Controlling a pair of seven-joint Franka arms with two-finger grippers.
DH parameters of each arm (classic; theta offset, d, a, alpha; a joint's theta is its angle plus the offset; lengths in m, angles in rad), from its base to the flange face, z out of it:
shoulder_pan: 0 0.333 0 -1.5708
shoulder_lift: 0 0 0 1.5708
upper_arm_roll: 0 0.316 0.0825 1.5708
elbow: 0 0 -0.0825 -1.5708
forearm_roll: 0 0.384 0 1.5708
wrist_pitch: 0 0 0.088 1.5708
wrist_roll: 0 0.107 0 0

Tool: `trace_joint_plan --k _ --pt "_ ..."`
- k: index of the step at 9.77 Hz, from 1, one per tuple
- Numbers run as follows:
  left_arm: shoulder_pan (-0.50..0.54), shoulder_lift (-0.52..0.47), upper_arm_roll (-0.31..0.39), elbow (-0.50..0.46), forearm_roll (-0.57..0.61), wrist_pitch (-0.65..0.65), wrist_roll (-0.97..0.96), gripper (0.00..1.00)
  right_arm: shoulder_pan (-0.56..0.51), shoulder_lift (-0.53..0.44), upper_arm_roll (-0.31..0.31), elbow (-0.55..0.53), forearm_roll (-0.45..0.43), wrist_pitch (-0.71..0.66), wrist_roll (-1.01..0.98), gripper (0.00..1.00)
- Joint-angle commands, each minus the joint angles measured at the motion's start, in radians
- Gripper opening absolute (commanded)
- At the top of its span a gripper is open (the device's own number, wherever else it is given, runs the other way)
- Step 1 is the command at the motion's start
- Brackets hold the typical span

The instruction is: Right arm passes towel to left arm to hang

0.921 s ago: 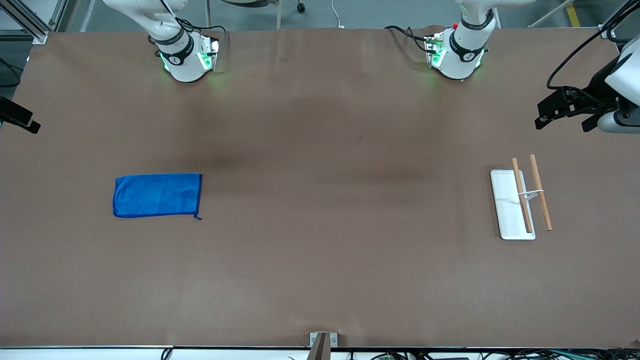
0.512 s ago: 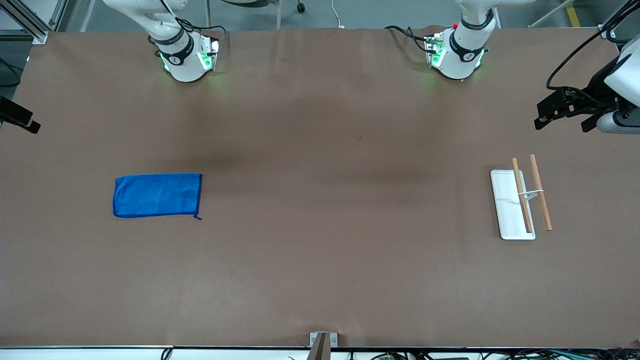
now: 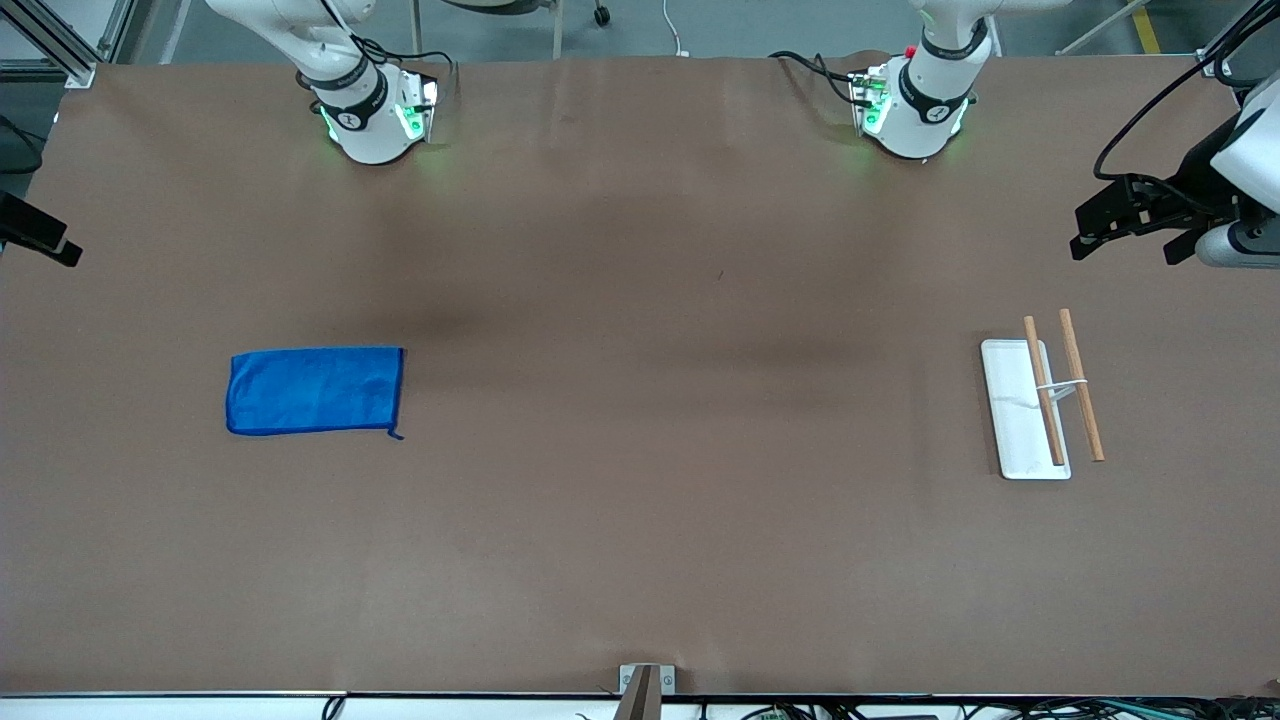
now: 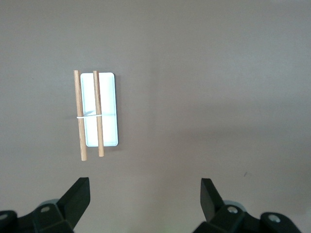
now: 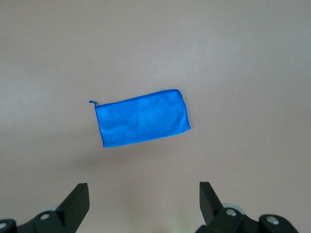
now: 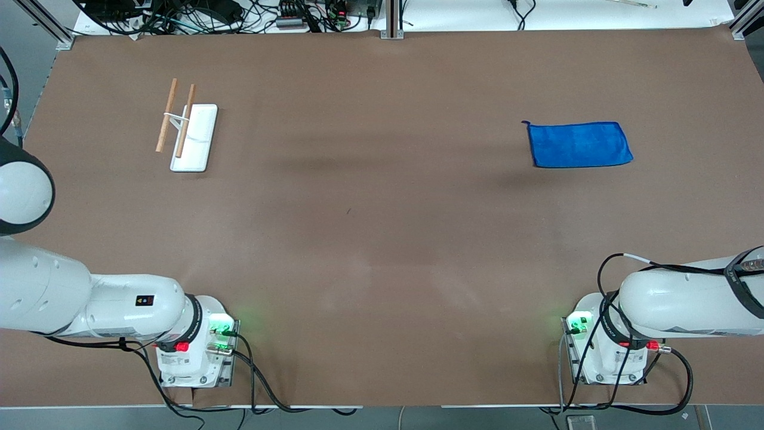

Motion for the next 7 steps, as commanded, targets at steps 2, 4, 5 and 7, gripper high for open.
trace_joint_plan --k 2,4,5,7 --pt "0.004 0.032 -0.001 0.005 0.013 -0.010 -0.002 1.00 0.003 0.057 0.002 -0.122 -0.010 0.074 -0.052 1.00" --pt "0.003 0.031 0.002 0.005 0.016 -0.010 0.005 1.00 0.005 0.059 0.002 -0.333 -0.008 0.295 -0.053 1.00" --pt "0.003 0.031 0.001 0.005 0.016 -0.010 0.002 1.00 0.006 0.059 0.003 -0.433 -0.008 0.407 -0.053 1.00" --pt "0.003 0.031 0.001 0.003 0.015 -0.010 -0.005 1.00 0.008 0.064 0.002 -0.629 -0.010 0.668 -0.055 1.00"
